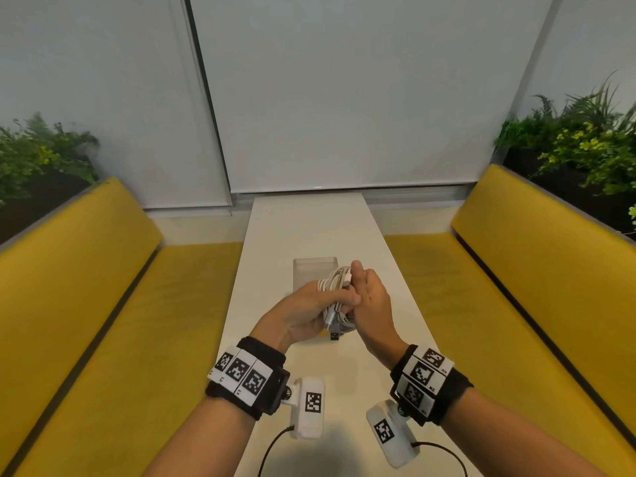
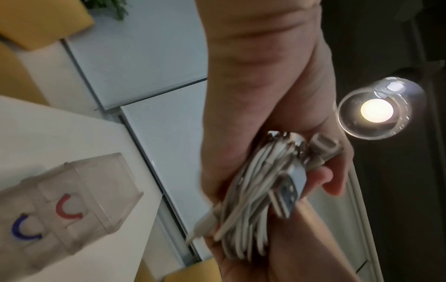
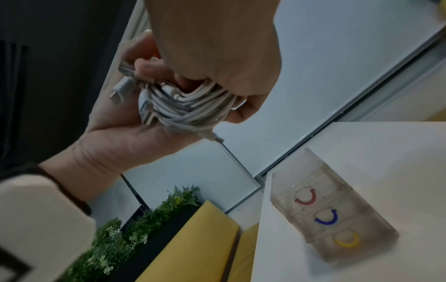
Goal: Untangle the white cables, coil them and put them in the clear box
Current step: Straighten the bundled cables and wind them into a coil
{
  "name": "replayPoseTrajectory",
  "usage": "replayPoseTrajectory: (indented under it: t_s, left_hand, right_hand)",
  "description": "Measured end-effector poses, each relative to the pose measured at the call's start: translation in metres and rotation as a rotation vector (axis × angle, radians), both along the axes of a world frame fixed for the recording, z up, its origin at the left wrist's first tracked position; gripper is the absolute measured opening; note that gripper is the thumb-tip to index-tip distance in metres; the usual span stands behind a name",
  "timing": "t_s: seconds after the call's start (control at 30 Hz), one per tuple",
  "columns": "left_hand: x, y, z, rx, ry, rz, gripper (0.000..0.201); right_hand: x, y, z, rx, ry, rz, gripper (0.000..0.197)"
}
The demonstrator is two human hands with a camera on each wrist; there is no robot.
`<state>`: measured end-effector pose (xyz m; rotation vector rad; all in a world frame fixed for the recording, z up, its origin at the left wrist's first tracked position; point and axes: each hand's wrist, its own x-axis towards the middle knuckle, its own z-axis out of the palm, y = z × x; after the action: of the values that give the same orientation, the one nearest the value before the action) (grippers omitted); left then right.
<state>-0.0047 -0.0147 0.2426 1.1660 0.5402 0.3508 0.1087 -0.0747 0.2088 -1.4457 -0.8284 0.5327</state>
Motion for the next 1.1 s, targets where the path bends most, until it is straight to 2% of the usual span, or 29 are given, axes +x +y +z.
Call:
replayPoseTrajectory:
  t_s: [0.1, 0.3, 0.53, 0.63, 0.77, 0.97, 1.1]
  left_hand:
    - [0.000, -0.002, -0.004, -0.074, 0.023, 0.052, 0.029]
    - [0.003, -0.003, -0.013, -0.224, 0.003, 0.139, 0.021]
    - [-0.014, 0.004, -0.021, -0.112, -0.022, -0.081, 0.019]
    - [-0.015, 0.004, -0.022, -0.094, -0.027, -0.063, 0.020]
    - [-0.015, -0.002, -0.031, -0.071, -0.042, 0.043, 0.019]
    - [-0.023, -0.008, -0.044, -0.094, -0.092, 0.007, 0.019]
    - [-0.023, -0.010, -0.049, -0.147, -0.108, -0.030, 0.031]
  right_hand:
    - [0.000, -0.002, 0.001, 0.017, -0.047, -0.028, 0.047]
    - [-0.003, 0.002, -0.007, 0.018, 0.025, -0.080, 0.041]
    - [0.000, 0.002, -0.013, -0.008, -0.072, -0.125, 0.038]
    - [-0.002, 0.002, -0.014, -0.004, -0.060, -0.128, 0.037]
    - [-0.004, 0.003, -0.017, -0.024, -0.005, -0.138, 0.041]
    - [0.003, 0.005, -0.020, -0.119, 0.199, 0.054, 0.054]
    - [0.004, -0.002, -0.012, -0.039, 0.165, 0.114, 0.040]
